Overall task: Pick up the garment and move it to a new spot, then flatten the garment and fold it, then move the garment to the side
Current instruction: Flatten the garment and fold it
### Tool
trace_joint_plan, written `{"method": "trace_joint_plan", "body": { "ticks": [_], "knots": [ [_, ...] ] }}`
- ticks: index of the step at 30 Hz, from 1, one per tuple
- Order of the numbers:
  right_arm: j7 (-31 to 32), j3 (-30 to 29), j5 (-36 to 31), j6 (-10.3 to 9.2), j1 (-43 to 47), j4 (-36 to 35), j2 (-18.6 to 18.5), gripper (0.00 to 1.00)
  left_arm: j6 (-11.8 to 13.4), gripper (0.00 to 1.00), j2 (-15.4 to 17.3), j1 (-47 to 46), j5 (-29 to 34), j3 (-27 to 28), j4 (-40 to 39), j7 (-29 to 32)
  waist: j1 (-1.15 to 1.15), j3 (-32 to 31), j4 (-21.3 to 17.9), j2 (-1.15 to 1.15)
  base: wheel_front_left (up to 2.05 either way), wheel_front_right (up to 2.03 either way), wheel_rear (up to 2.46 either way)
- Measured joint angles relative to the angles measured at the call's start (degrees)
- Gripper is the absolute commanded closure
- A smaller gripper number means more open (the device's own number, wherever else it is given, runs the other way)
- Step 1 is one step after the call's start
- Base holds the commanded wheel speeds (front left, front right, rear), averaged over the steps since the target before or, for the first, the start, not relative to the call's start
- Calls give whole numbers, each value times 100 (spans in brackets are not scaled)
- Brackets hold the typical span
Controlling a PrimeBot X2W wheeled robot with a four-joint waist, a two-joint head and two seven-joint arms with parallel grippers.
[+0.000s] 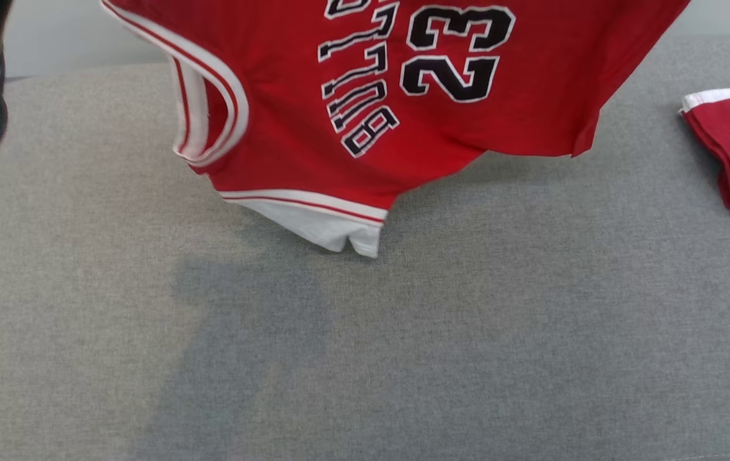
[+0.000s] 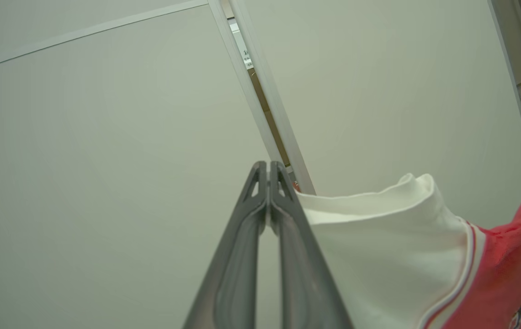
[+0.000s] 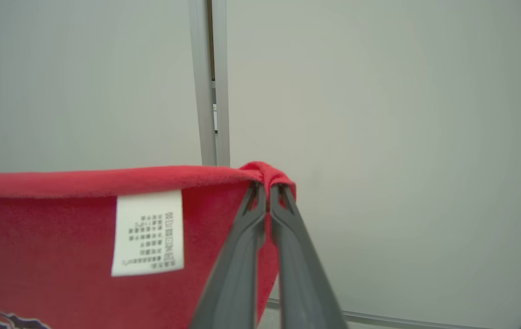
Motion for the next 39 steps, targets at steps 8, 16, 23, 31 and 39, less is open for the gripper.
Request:
{"method": "trace_joint_plan", "body": {
  "ticks": [8, 16, 23, 31, 39],
  "knots": [
    [-256, 169, -626, 0, -2142, 1688, 404, 100, -26, 100, -220, -2189, 632, -594, 1978, -646, 0, 986, -40, 0, 0, 0, 0],
    [-2264, -4, -1729, 1, -3474, 2775, 682, 100, 326, 100, -461, -3508, 1239, -591, 3111, -1998, 0, 2059, -92, 0, 0, 0, 0],
    [-2525, -43, -2351, 1, -3678, 2584, 738, 100, 381, 100, -560, -3200, 1280, -52, 1925, -2057, 1, 2774, -101, 0, 0, 0, 0],
    [-2525, 78, -2180, 1, -2156, 1794, 809, 100, 97, 100, -676, -815, 1129, 482, 893, -2056, 1, 3064, 41, 0, 0, 0, 0],
    [-2526, -230, -1543, 1, 226, 702, 535, 100, -14, 100, -548, 2203, 959, 931, -354, -2056, 1, 2553, 104, 0, 0, 0, 0]
  ]
}}
